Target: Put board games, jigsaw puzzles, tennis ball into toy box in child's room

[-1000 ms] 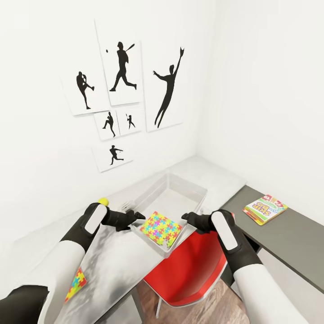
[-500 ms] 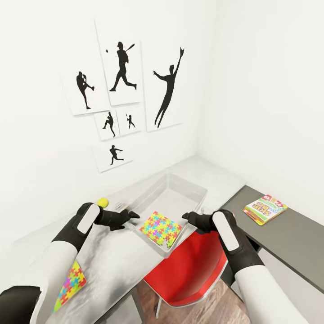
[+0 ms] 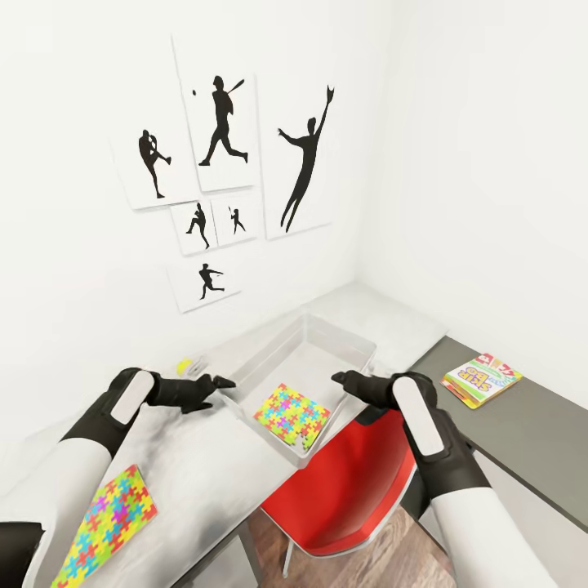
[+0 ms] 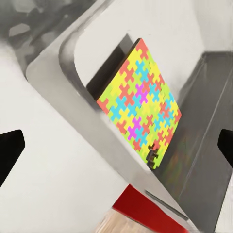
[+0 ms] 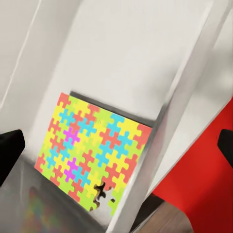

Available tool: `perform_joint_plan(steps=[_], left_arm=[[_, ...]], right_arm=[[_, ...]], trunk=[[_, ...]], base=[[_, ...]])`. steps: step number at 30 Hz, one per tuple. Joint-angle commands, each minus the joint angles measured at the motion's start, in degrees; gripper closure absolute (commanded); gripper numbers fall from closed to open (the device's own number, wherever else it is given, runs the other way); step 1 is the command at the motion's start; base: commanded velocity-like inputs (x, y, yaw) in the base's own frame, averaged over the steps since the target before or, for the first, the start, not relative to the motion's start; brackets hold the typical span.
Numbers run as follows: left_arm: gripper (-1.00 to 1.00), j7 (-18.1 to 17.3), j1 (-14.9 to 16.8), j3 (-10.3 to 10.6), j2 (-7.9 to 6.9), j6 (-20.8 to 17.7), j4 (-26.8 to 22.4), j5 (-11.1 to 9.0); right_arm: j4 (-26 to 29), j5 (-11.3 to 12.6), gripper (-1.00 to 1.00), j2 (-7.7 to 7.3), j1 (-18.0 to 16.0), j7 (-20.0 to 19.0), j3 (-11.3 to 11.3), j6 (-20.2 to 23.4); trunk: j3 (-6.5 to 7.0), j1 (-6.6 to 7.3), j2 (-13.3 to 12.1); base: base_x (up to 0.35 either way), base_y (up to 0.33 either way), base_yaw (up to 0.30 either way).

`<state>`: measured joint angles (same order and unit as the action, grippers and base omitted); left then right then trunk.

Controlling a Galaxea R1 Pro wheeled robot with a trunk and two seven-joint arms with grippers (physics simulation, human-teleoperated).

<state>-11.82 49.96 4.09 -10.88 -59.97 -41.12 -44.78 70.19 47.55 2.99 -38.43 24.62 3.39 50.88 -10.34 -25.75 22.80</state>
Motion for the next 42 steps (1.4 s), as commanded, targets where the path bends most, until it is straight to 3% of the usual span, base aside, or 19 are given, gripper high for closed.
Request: perform_joint_plan(steps=[1,9,12,14,21,25,27,28,31,34,38,42], left_arm=[[-1.00,-2.3,0.0,0.2,-0.65,0.0,-0.2,0.5],[-1.00,-13.4,-0.2,0.7,-4.16,0.0,-0.7,0.6],[-1.00,-15.9,-0.2,0.8,-5.09,0.0,-0.7,0.6],[-1.00,-19.8,-0.3,0.8,-6.31,0.0,-0.7,0.6],[-1.00,-32.1,-0.7,0.9,-9.83,0.0,-0.7,0.7],[-1.00,-40.4,-2.0,1.0,-12.79,0.0,-0.8,0.9],[-1.00,-46.4,-3.8,0.9,-14.23,0.0,-0.9,1.1],[-1.00,-47.9,-4.3,0.9,-14.48,0.0,-0.9,1.2],[-1.00,-54.2,-6.9,0.9,-15.33,0.4,-1.0,1.4],[-1.00,-57.1,-8.7,0.9,-15.59,0.8,-1.0,1.5],[-1.00,-59.1,-9.8,0.8,-15.77,1.1,-2.7,1.5],[-1.00,-59.7,-10.2,0.8,-15.82,1.1,-4.4,1.5]], right_arm=[[0.8,0.6,-1.00,-0.03,0.2,0.6,0.0,0.4],[5.3,0.8,-1.00,-0.06,1.4,0.6,-0.2,1.9],[6.2,0.9,-1.00,-0.08,2.0,0.6,-0.3,2.0],[8.2,1.0,-1.00,-0.12,3.1,0.6,-0.6,2.2],[16.9,2.5,-1.00,-2.16,8.7,-2.0,-4.3,4.6],[19.4,5.1,-1.00,-3.56,13.2,-9.6,-8.0,5.1],[19.9,5.8,-1.00,-4.52,16.6,-16.8,-11.4,4.9],[20.0,5.9,-1.00,-4.74,17.4,-18.8,-12.3,4.9],[20.2,6.0,-1.00,-5.60,21.6,-29.6,-16.9,4.5],[20.2,5.9,-1.00,-5.89,24.2,-37.3,-20.4,4.4],[20.2,5.7,-1.00,-6.09,26.0,-44.5,-23.9,4.3],[20.1,5.7,-1.00,-6.20,26.5,-48.4,-25.0,4.4]], trunk=[[-0.12,-0.04,0.1],[-0.12,-0.04,0.1],[-0.12,-0.04,0.1],[-0.12,-0.04,0.1],[-0.12,-0.04,0.1],[-0.12,-0.04,0.1],[-0.12,-0.04,0.1],[-0.12,-0.04,0.1],[-0.12,-0.04,0.1],[-0.12,-0.04,0.1],[0.02,-0.04,0.1],[0.30,-0.04,0.1]], base=[[0.000,0.000,0.000],[0.000,0.000,0.000],[0.000,0.000,0.000],[0.000,0.000,0.000],[0.000,0.000,0.000],[0.000,0.000,0.000],[0.000,0.000,0.000],[0.000,0.000,0.000],[0.000,0.000,0.000],[0.000,0.000,-0.002],[-0.038,0.000,-0.056],[-0.212,0.000,-0.120]])
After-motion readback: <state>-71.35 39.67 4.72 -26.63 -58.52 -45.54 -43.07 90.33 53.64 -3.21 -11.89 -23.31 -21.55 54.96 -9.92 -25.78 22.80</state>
